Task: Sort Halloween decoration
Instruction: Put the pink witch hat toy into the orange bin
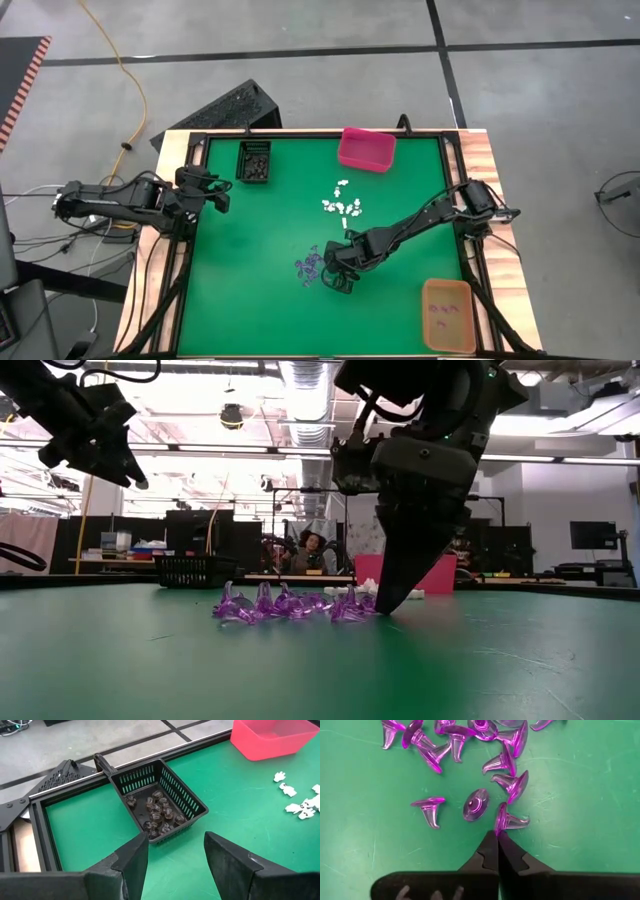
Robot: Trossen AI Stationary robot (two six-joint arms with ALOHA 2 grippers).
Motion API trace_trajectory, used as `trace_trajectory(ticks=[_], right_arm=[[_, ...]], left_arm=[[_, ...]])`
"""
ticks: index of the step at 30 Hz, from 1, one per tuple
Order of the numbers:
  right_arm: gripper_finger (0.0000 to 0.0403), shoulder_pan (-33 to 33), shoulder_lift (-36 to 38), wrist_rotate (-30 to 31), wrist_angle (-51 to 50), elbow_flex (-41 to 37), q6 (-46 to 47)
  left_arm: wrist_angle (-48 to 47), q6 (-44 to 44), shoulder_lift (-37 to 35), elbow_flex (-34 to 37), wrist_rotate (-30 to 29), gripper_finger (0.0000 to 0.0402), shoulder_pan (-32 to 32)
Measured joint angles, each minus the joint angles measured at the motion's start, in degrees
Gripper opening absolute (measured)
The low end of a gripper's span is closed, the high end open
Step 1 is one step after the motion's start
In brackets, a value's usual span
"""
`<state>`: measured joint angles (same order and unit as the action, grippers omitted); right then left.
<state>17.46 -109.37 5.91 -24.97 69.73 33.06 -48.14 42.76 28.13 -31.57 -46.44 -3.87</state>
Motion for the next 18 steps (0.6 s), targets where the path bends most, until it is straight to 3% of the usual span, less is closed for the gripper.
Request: trace_trajectory(ticks=[12,18], right_arm=[[0.0014,3.3,6.0,0.0,-6.7,0.0,6.0],[0.0014,8.3,11.5,-2.5,-16.3,0.0,12.1]], left_arm=[[0.0,0.0,0.0,0.0,0.0,0.0183,0.0],[0.0,0.0,0.0,0.0,0.1,0.0183,0.0]])
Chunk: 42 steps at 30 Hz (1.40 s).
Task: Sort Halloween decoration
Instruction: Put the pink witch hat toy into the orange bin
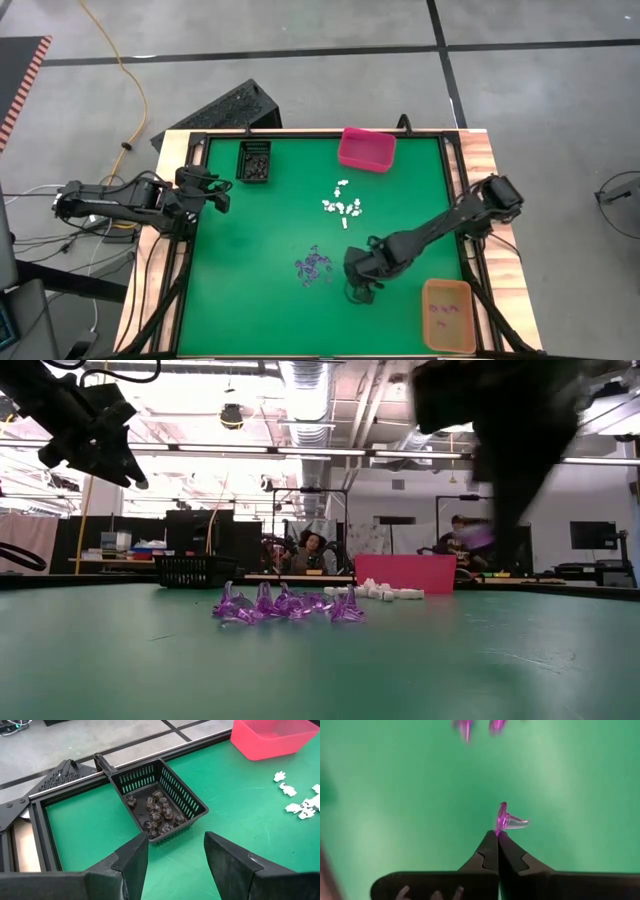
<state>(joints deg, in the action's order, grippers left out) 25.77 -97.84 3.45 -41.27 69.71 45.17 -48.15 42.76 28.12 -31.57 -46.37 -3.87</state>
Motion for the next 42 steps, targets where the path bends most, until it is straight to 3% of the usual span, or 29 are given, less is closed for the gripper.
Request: trace_trajectory(ticks=[15,23,29,37,42], right_arm=[[0.0014,23.0,12.9,-1.5,-25.1,0.1,36.1],[0.0014,35.0,13.2,-3.8,-27.7,0.0,53.7],[0.0016,39.8,13.0,-3.8,-27.3,-0.7,63.1],[0.0124,40.9,13.0,-3.7,-27.1,-0.7,64.5],[0.0164,40.4,13.0,-3.3,-27.1,-0.7,64.5]], left_arm=[[0.0,0.0,0.0,0.0,-0.8,0.0183,0.0],[0.0,0.7,0.0,0.0,-0.8,0.0183,0.0],[0.0,1.3,0.0,0.0,-0.9,0.0183,0.0],[0.0,1.6,0.0,0.0,-0.8,0.0183,0.0],[0.1,1.7,0.0,0.0,-0.6,0.0183,0.0]])
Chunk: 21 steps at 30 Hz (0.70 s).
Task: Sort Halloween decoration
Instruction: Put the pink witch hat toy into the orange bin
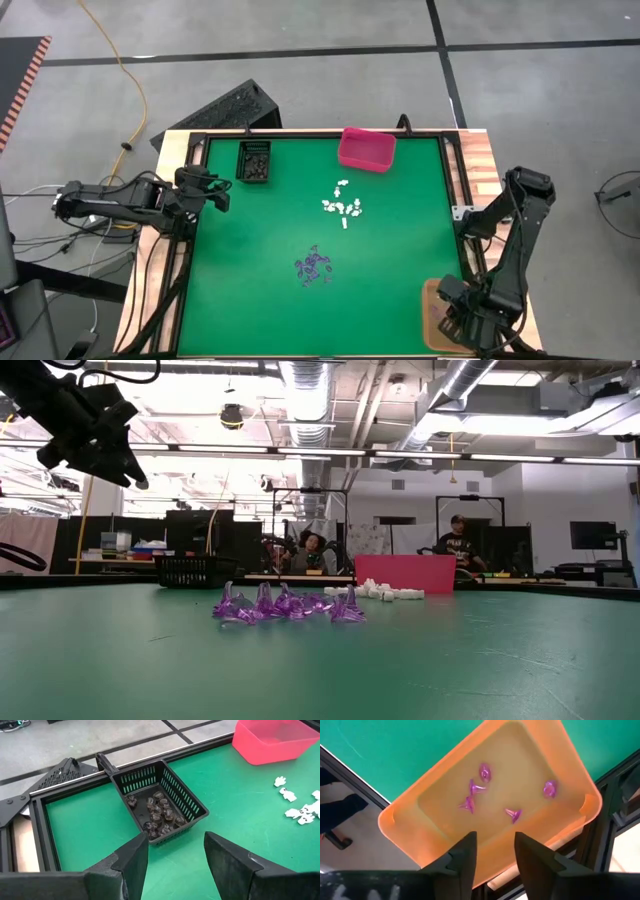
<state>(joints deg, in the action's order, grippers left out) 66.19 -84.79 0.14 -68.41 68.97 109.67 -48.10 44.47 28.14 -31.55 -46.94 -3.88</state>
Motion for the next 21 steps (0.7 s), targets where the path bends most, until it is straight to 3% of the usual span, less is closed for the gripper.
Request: trace_trajectory(ticks=[4,8,13,21], right_arm=[[0.017,-3.1,0.0,4.7,2.2,0.0,-2.5],[0.0165,-10.5,0.0,11.4,5.2,0.0,-10.9],[0.0158,-23.5,-0.4,16.3,13.2,0.0,-30.4],[0.0146,-42.0,-4.1,16.0,27.9,0.0,-59.3]], left_arm=[[0.0,0.3,0.0,0.0,0.1,0.0183,0.0],[0.0,1.7,0.0,0.0,0.2,0.0183,0.0],[0.0,1.9,0.0,0.0,0.2,0.0183,0.0],[0.0,1.9,0.0,0.0,0.4,0.0183,0.0]])
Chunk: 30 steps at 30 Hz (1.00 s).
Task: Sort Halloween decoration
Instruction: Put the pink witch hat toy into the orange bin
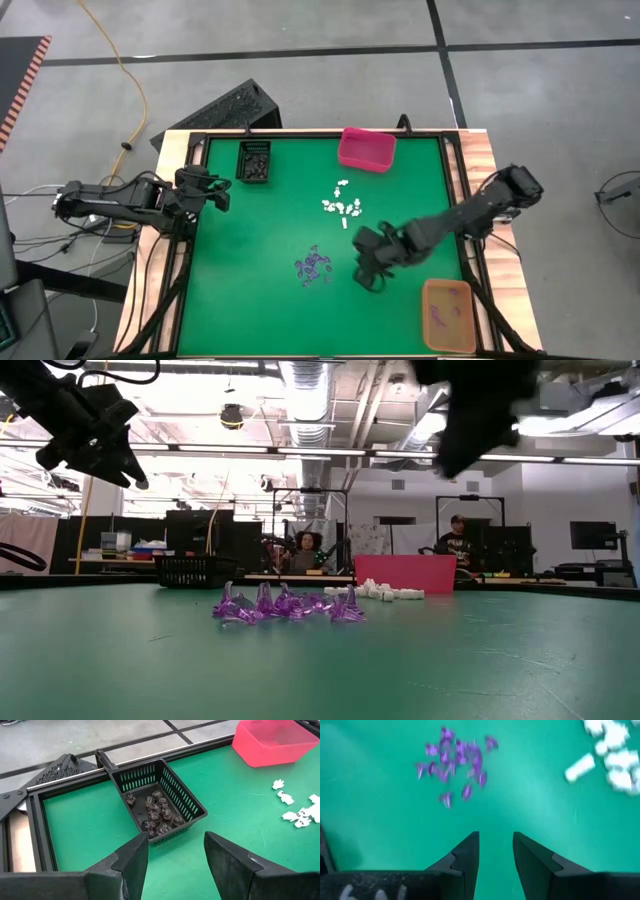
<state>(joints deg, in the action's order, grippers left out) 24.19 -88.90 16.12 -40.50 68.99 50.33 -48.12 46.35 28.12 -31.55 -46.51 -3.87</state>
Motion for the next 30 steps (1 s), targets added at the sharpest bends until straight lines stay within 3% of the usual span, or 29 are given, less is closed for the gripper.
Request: trace_trajectory(ticks=[5,8,12,21,30], right_arm=[[0.0139,-4.6,-5.3,-4.2,12.3,0.0,-13.8],[0.0136,-5.4,-8.7,-7.1,16.6,0.0,-17.4],[0.0136,-6.0,-12.5,-9.9,18.0,0.0,-17.9],[0.0136,-5.2,-18.5,-10.2,23.3,0.4,-18.9],[0.0136,-5.3,-19.3,-5.9,23.3,0.6,-18.9]], left_arm=[[-0.1,0.0,0.0,0.0,1.9,0.0183,0.0],[-0.2,0.0,0.0,0.0,2.6,0.0183,0.0],[-0.2,0.0,0.0,0.0,2.7,0.0183,0.0],[-0.6,-0.2,0.0,0.0,2.7,0.0183,0.0],[-0.5,-0.1,0.0,0.0,2.6,0.0183,0.0]])
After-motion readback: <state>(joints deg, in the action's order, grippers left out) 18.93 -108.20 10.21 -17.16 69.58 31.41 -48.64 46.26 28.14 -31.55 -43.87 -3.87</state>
